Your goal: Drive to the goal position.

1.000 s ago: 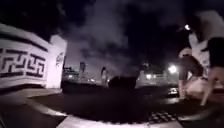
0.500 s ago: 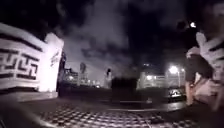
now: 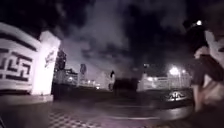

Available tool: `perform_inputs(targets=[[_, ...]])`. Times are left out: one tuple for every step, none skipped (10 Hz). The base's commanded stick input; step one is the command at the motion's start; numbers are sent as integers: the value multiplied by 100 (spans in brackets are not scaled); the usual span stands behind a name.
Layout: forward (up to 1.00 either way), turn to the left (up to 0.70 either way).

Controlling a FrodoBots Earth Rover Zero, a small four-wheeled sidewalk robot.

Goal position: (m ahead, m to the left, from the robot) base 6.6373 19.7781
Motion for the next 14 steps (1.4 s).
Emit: perform_inputs(targets=[[45, 0], [45, 0], [45, 0], [45, 0], [45, 0], [45, 0], [45, 0], [45, 0], [45, 0], [45, 0], [45, 0], [45, 0], [45, 0], [45, 0]])
